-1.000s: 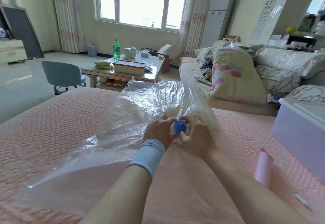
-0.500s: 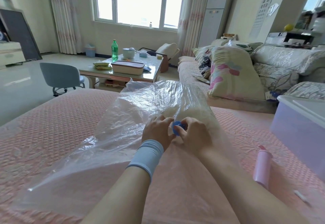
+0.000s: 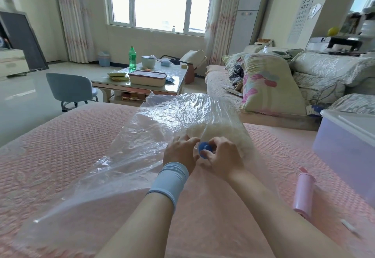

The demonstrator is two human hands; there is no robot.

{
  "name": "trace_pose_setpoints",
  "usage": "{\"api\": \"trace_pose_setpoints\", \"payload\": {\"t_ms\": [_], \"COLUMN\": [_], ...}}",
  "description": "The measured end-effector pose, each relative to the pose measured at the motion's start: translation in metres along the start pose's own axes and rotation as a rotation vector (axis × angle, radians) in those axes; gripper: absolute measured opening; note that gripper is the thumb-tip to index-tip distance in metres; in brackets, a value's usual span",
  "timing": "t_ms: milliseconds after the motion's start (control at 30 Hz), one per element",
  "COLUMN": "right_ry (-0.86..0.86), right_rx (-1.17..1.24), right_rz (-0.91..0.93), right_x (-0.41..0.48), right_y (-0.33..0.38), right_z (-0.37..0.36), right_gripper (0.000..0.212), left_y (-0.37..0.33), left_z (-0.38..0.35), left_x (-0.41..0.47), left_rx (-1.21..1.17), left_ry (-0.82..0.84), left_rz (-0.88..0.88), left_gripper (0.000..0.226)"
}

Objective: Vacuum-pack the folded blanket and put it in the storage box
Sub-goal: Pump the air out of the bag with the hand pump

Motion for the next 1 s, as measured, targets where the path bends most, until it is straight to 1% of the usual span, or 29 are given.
{"api": "trace_pose_setpoints", "payload": {"t_ms": [67, 100, 167, 200, 233, 300, 333, 367, 433, 467, 500, 533, 567, 633, 667, 700, 733, 800, 833, 900, 933, 1000], "right_ry": [0.039, 0.029, -0.044, -0.087, -0.125, -0.169, -0.146, -0.079, 0.133, 0.221, 0.264, 0.266, 0.217, 0.028, -0.050, -0.071, -0.042, 0.080, 0.104, 0.086, 0.074, 0.067], "right_rx": [0.055, 0.085, 0.140, 0.165, 0.176, 0.097, 0.006, -0.085, -0.184, -0.189, -0.168, -0.128, -0.087, -0.076, -0.085, -0.069, -0.027, 0.082, 0.169, 0.446, 0.587, 0.773], "right_rz": [0.063, 0.113, 0.181, 0.180, 0.167, 0.160, 0.159, 0.146, 0.101, 0.101, 0.116, 0.134, 0.148, 0.160, 0.132, 0.065, -0.026, -0.191, -0.246, -0.342, -0.387, -0.448], "right_x": [0.000, -0.001, -0.001, -0.001, -0.002, -0.004, -0.006, -0.010, -0.019, -0.023, -0.028, -0.031, -0.033, -0.034, -0.035, -0.036, -0.039, -0.046, -0.049, -0.055, -0.058, -0.063], "right_y": [0.002, 0.005, 0.009, 0.010, 0.009, 0.003, -0.002, -0.009, -0.025, -0.031, -0.034, -0.034, -0.033, -0.033, -0.036, -0.041, -0.049, -0.061, -0.065, -0.070, -0.071, -0.075], "right_z": [0.000, 0.002, 0.009, 0.012, 0.015, 0.018, 0.016, 0.012, 0.001, -0.004, -0.004, -0.001, 0.006, 0.025, 0.035, 0.041, 0.046, 0.047, 0.049, 0.063, 0.070, 0.087], "right_gripper": [0.025, 0.029, 0.036, 0.037, 0.036, 0.030, 0.028, 0.028, 0.030, 0.030, 0.029, 0.028, 0.028, 0.029, 0.030, 0.029, 0.028, 0.023, 0.022, 0.022, 0.024, 0.026], "left_y": [0.001, 0.001, 0.001, 0.001, 0.003, 0.011, 0.018, 0.025, 0.038, 0.043, 0.046, 0.048, 0.047, 0.038, 0.029, 0.021, 0.008, -0.020, -0.037, -0.077, -0.093, -0.120], "left_z": [-0.001, -0.001, 0.000, 0.000, -0.002, -0.012, -0.018, -0.023, -0.030, -0.031, -0.031, -0.030, -0.028, -0.020, -0.015, -0.012, -0.010, -0.004, 0.000, 0.005, 0.005, 0.002], "left_x": [0.000, 0.000, -0.001, -0.002, -0.003, -0.007, -0.011, -0.016, -0.028, -0.033, -0.037, -0.039, -0.040, -0.037, -0.034, -0.031, -0.028, -0.023, -0.020, -0.018, -0.019, -0.024], "left_rx": [0.008, 0.011, 0.042, 0.078, 0.119, 0.188, 0.214, 0.228, 0.232, 0.234, 0.236, 0.240, 0.252, 0.311, 0.345, 0.367, 0.372, 0.321, 0.275, 0.148, 0.030, -0.258], "left_ry": [0.011, 0.016, 0.010, 0.010, 0.040, 0.204, 0.308, 0.403, 0.535, 0.578, 0.612, 0.636, 0.645, 0.612, 0.575, 0.529, 0.475, 0.342, 0.270, 0.170, 0.171, 0.244], "left_rz": [0.001, 0.000, -0.019, -0.030, -0.028, 0.025, 0.077, 0.137, 0.239, 0.270, 0.292, 0.313, 0.326, 0.331, 0.313, 0.278, 0.227, 0.091, 0.002, -0.159, -0.189, -0.131], "left_gripper": [0.046, 0.046, 0.048, 0.053, 0.062, 0.085, 0.091, 0.093, 0.096, 0.099, 0.102, 0.104, 0.105, 0.109, 0.112, 0.113, 0.113, 0.103, 0.096, 0.075, 0.064, 0.045]}}
Point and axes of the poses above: each hand's wrist, its own x-axis towards the middle knuckle, its own z-axis out of the back of the hand, y = z × x, the point moved 6 cm from there along x, towards the middle knuckle, and after that the axes turned 3 degrees about -y, right-handed, at the moved point
